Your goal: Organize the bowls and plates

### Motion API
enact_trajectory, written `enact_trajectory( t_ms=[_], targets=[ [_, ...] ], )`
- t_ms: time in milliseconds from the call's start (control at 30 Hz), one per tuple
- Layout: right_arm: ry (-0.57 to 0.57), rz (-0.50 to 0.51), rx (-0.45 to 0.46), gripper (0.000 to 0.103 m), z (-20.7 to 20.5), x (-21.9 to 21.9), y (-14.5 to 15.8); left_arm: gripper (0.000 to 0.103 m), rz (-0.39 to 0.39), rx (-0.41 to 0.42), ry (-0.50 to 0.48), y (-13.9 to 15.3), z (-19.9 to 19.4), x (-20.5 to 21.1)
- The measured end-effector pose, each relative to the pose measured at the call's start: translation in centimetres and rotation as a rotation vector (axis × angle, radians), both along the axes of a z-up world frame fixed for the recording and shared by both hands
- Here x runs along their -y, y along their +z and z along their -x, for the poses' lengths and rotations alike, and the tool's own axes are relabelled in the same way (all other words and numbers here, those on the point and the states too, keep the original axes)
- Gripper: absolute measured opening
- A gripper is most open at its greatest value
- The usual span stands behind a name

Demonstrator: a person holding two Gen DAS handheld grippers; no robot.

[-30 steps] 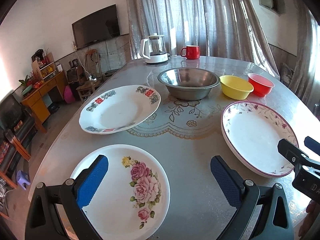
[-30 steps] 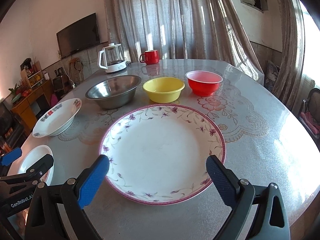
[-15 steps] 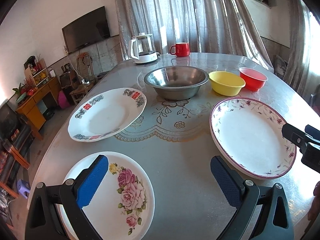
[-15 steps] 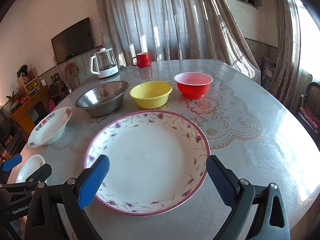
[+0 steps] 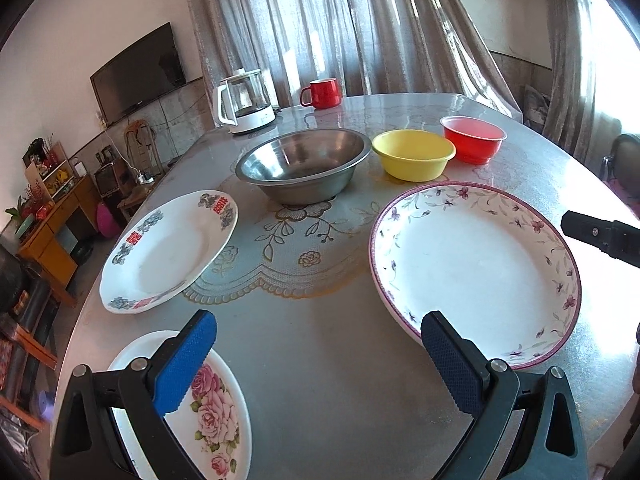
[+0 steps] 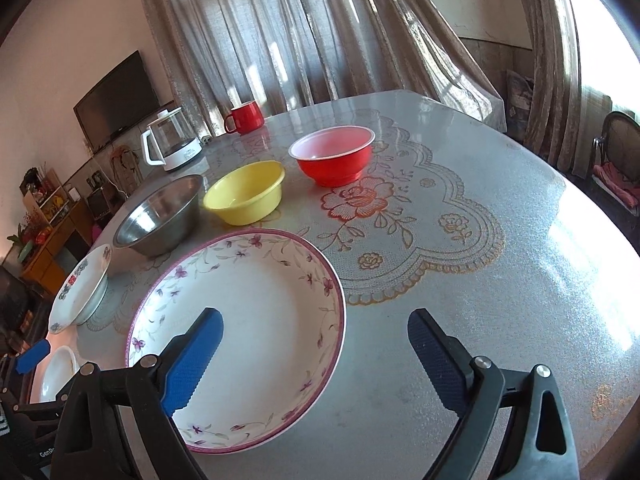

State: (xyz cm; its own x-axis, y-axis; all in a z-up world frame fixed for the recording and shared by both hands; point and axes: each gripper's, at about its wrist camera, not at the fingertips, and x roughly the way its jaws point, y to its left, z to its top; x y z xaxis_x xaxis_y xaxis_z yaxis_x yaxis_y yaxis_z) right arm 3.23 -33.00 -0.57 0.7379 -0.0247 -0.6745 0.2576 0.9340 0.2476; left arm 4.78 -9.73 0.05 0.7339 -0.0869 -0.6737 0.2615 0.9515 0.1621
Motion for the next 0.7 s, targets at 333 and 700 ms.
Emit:
enact_trajectory(
  t_ms=[333, 700],
  targets=[
    [0.007, -0.085, -0.049, 0.085, -1.1, 2.4, -1.9, 0.103, 0.025, -0.068, -0.068, -1.1, -1.2, 2.1],
    [0.037, -0.109, -0.088, 0.045, -2.2, 2.8, -3.4, 0.103, 0.120, -0.164, -0.128, -1.9, -3.3, 2.9]
  ],
)
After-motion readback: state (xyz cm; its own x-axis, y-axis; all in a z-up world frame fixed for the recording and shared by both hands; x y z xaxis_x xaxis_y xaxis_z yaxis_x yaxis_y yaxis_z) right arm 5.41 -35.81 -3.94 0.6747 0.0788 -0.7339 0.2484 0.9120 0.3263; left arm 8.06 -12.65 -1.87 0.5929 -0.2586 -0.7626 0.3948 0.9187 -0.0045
